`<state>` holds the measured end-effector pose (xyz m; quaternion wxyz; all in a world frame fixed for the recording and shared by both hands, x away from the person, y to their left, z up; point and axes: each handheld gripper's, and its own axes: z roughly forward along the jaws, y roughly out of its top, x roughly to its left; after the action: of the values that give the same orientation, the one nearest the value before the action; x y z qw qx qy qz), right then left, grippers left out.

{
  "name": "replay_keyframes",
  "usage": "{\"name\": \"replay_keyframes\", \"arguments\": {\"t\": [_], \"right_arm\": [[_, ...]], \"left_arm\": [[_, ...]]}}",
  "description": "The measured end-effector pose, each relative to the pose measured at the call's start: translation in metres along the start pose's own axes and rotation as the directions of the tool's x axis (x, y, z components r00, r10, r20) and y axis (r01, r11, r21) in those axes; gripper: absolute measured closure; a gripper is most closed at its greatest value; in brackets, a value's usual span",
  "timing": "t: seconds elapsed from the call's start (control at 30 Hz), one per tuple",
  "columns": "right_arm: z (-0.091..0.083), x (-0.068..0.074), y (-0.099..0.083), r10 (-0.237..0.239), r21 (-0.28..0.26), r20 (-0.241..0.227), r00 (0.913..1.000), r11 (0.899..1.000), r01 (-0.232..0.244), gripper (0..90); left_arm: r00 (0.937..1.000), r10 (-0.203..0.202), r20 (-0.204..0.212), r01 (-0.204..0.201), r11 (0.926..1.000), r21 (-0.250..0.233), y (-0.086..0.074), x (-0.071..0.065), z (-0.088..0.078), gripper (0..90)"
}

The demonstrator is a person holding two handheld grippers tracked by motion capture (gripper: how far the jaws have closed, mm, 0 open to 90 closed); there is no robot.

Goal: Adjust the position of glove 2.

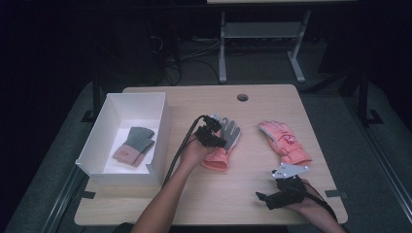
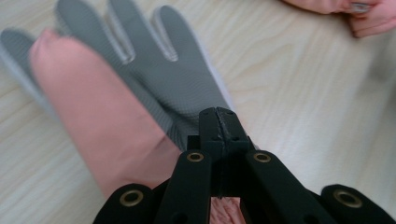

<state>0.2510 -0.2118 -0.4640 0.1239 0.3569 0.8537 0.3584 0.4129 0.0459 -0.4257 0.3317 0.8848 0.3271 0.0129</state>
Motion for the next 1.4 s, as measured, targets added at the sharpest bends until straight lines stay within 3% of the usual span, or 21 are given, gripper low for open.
{"name": "replay_keyframes", "arguments": {"t": [0.23,0.27,0.3,0.47,0.63,0.77,0.8,0.9,0.97,1.07,1.1,1.2,1.4], "right_arm": [[0.000,0.000,0.000,0.003,0.000,0.001,1.0000,1.000,-0.003,2.1],[0.000,0.000,0.000,0.004,0.001,0.001,1.0000,1.000,-0.004,2.1],[0.000,0.000,0.000,0.001,0.000,0.002,1.0000,1.000,-0.001,2.1],[0.000,-0.001,0.000,-0.003,-0.003,0.001,1.0000,1.000,0.003,2.1],[-0.001,-0.001,0.000,-0.005,-0.002,0.001,1.0000,1.000,0.005,2.1],[-0.001,-0.002,-0.001,-0.005,-0.005,0.002,1.0000,1.000,0.005,2.1],[-0.001,-0.002,-0.001,-0.007,-0.005,0.003,1.0000,1.000,0.007,2.1],[-0.001,-0.001,0.000,-0.005,0.001,-0.002,1.0000,1.000,0.005,2.1],[0.000,0.000,0.000,-0.008,-0.001,0.001,1.0000,1.000,0.008,2.1],[0.000,0.000,0.000,0.000,0.001,-0.002,1.0000,1.000,0.000,2.1],[0.000,0.000,0.000,-0.001,0.001,-0.003,1.0000,1.000,0.001,2.1],[-0.001,-0.002,-0.001,-0.006,-0.004,-0.001,1.0000,1.000,0.006,2.1],[-0.001,-0.002,-0.001,-0.006,-0.004,0.000,1.0000,1.000,0.006,2.1]], "left_arm": [[0.9977,0.049,0.047,-0.050,0.9986,0.019,0.006,-0.021,0.006,90.0],[0.9961,0.070,0.052,-0.072,0.9969,0.032,0.006,-0.023,0.007,90.0],[0.9964,0.059,0.061,-0.060,0.9980,0.020,0.007,-0.027,0.009,90.0],[0.9909,0.102,0.088,-0.106,0.9938,0.035,0.012,-0.040,0.016,90.0],[0.9871,0.121,0.105,-0.124,0.9920,0.025,0.015,-0.049,0.018,90.0],[0.9907,0.125,0.053,-0.126,0.9921,0.001,0.019,-0.042,0.007,90.0],[0.9903,0.136,0.031,-0.136,0.9907,0.007,0.020,-0.037,0.004,90.0],[0.9934,0.114,-0.010,-0.114,0.9934,0.004,0.024,-0.022,0.000,90.0],[0.9950,0.098,-0.020,-0.098,0.9952,0.001,0.027,-0.014,0.001,90.0],[0.9949,0.099,-0.022,-0.098,0.9944,0.038,0.028,-0.006,0.009,90.0],[0.9960,0.087,-0.017,-0.087,0.9953,0.044,0.027,-0.005,0.013,90.0],[0.9933,0.115,-0.008,-0.114,0.9892,0.093,0.021,-0.007,0.021,90.0],[0.9929,0.119,-0.003,-0.118,0.9861,0.117,0.012,-0.021,0.018,90.0]]}}
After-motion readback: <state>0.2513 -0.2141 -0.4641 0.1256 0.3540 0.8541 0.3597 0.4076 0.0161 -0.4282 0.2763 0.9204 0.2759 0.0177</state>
